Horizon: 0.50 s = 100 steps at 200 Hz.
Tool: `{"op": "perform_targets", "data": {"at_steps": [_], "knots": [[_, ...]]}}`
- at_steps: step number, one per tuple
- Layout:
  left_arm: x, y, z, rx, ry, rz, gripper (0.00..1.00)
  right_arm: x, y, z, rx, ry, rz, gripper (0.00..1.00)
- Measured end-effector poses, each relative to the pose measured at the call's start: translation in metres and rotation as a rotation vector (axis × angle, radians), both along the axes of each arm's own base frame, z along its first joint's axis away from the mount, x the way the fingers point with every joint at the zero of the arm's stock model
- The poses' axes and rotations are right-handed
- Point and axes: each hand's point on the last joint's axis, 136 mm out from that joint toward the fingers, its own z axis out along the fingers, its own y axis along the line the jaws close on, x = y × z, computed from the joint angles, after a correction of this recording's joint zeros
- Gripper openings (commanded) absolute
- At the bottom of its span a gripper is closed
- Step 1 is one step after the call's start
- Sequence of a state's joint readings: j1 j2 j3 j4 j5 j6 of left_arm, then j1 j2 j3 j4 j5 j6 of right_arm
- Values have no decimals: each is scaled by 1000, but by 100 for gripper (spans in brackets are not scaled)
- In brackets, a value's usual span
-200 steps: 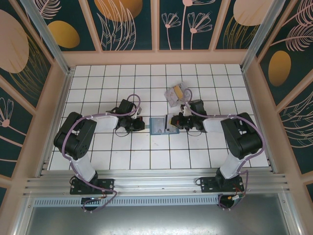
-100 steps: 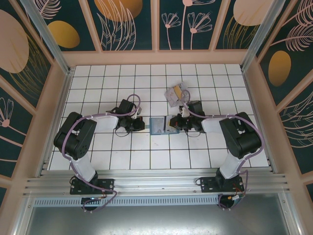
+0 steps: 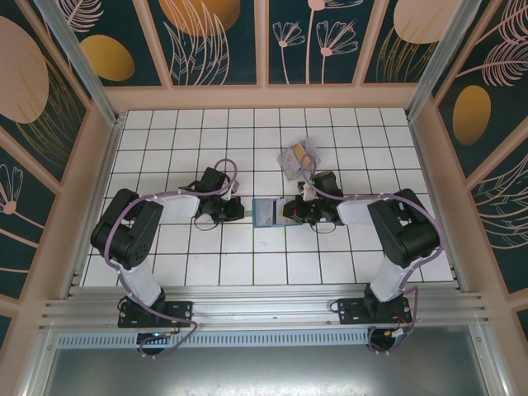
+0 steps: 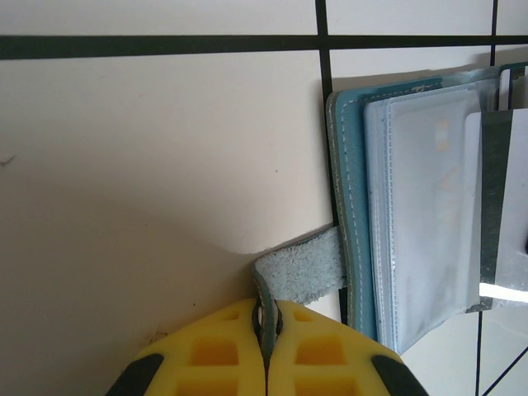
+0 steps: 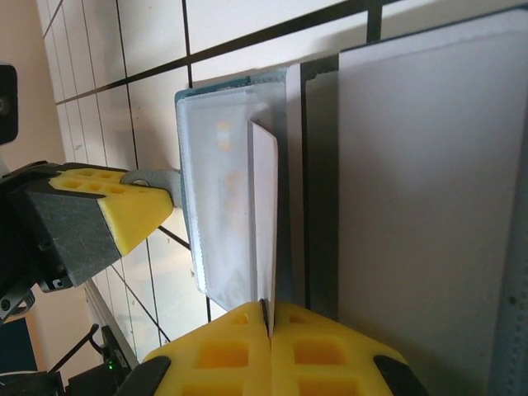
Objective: Put the credit cards into the card holder
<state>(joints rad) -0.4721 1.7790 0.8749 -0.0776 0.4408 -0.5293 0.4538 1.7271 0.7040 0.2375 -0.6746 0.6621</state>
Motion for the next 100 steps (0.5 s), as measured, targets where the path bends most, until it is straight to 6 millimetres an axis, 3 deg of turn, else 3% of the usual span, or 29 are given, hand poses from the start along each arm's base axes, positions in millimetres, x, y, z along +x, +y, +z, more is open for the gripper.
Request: {"op": "perform_targets", "data": {"at_steps": [51,100], "knots": [[0,-1,0,-2,0,1,1,-2,4,-5,16,30,19,0],[0,0,0,-5,-6,1,0,9,11,-4,27,30,57,0]]}}
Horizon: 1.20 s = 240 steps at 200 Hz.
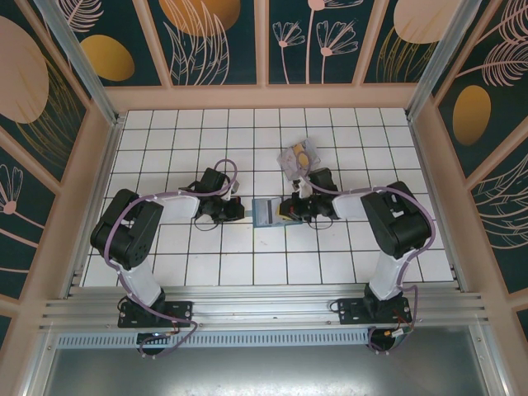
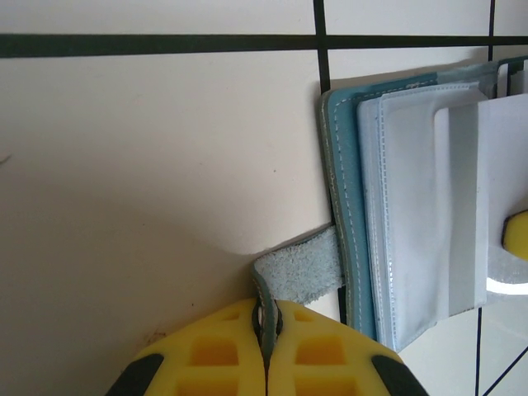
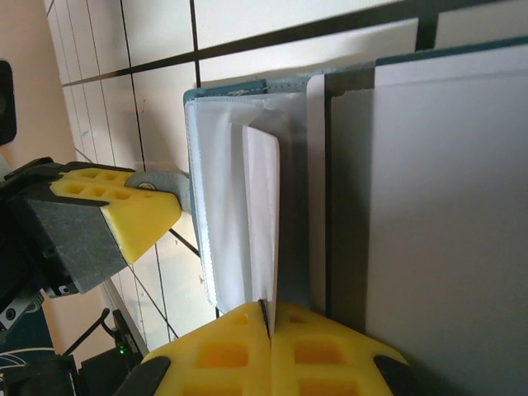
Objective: Put the credit cards into the card holder
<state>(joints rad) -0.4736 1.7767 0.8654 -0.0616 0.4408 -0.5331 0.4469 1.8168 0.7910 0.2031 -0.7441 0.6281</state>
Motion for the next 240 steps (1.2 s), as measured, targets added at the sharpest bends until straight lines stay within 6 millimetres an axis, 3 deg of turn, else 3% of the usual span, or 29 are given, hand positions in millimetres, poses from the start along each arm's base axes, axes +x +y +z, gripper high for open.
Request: {"op": "perform_targets", "data": {"at_steps": [44,109,220,240], "knots": [[0,-1,0,-3,-3,0,0,7,-8,1,-8,-12,1,0],[0,-1,0,-3,-2,0,0,5,12,-4,-9,-19,55,0],[0,-1,0,-2,-2,1,0,5,25,-4,-14,-31,124,0],[0,-1,0,-2,-2,1,0,5,25,-4,-25,-34,131,10]]}}
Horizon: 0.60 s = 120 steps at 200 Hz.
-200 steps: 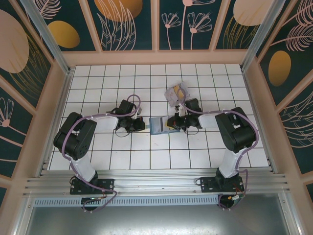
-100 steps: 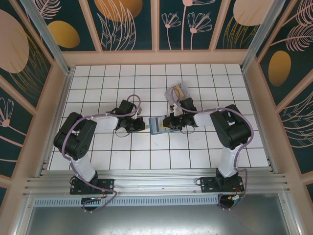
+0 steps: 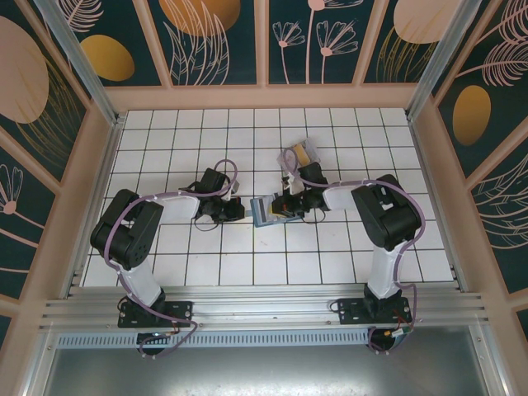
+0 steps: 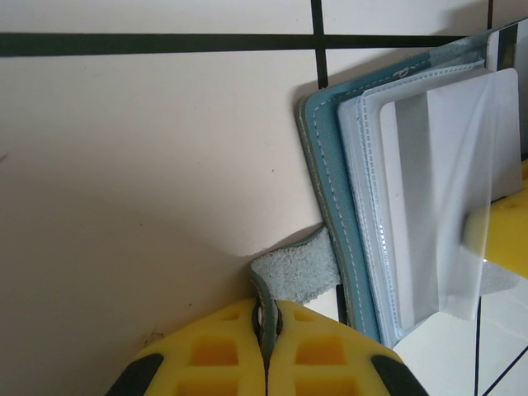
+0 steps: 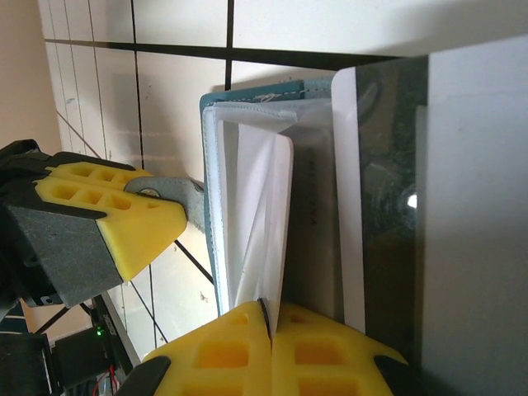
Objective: Put the credit cards into the card holder
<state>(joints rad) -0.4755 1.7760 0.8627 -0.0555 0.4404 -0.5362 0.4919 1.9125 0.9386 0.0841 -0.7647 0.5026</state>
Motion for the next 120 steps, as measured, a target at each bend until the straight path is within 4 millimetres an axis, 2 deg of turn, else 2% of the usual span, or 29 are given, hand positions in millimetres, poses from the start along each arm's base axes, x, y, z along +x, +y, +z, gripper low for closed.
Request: {"op": "perform_targets", "data": {"at_steps": [30,87,120], "knots": [[0,0,0,0,-1,0,0,0,1,2,-31,-10,5,23],[0,-1,0,1,-3,-2,0,-1,-12,6,-177,-51,-5,35],[0,-1,0,1,-3,-2,0,0,-25,16,-245,-76,-23,37]]}}
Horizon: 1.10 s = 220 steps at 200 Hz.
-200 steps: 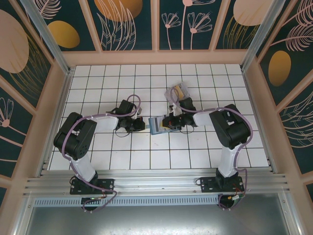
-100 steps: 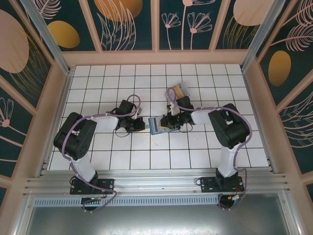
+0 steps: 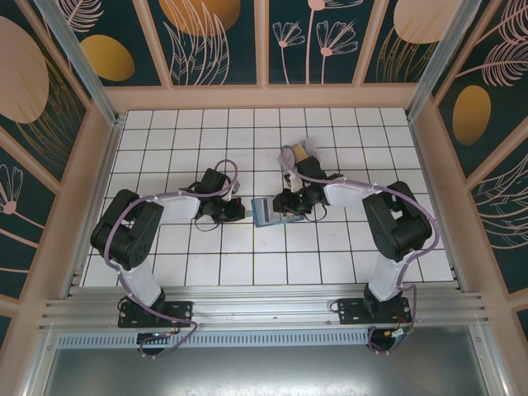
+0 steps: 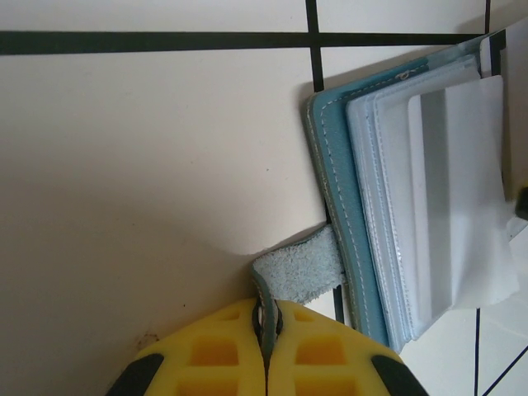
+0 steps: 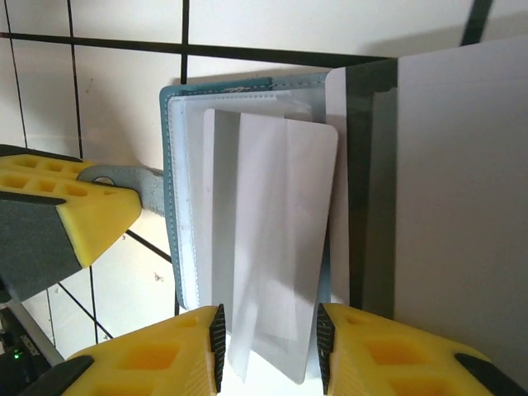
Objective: Put the credit cards into the card holder
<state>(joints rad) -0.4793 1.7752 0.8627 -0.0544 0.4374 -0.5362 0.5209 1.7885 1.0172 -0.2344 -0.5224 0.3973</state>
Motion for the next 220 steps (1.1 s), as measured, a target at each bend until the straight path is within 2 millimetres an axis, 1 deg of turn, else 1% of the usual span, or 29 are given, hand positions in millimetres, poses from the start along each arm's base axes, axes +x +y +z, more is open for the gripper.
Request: {"op": "perform_targets", "data": {"at_steps": [35,54,69,81,97,113,133,154,190,220], "knots": [[0,0,0,0,0,0,0,5,-7,14,-22,-36,-18,37],[0,0,0,0,0,0,0,11,-17,20,-39,-57,-52,36],[0,0,0,0,0,0,0,20,-35,23,-51,-74,-105,37],[0,0,0,0,0,0,0,27,-56,20,-71,-76,-163,37],[0,0,0,0,0,0,0,32,-80,10,-86,-59,-225,37],[0,0,0,0,0,0,0,25,-91,-4,-87,-21,-249,38],[0,0,0,0,0,0,0,19,-88,-15,-63,11,-242,39],[0,0,0,0,0,0,0,22,-80,-21,-18,24,-232,40],[0,0,0,0,-1,0,0,31,-65,-19,78,23,-220,40],[0,0,0,1,0,0,0,34,-58,-15,131,21,-214,40]]}}
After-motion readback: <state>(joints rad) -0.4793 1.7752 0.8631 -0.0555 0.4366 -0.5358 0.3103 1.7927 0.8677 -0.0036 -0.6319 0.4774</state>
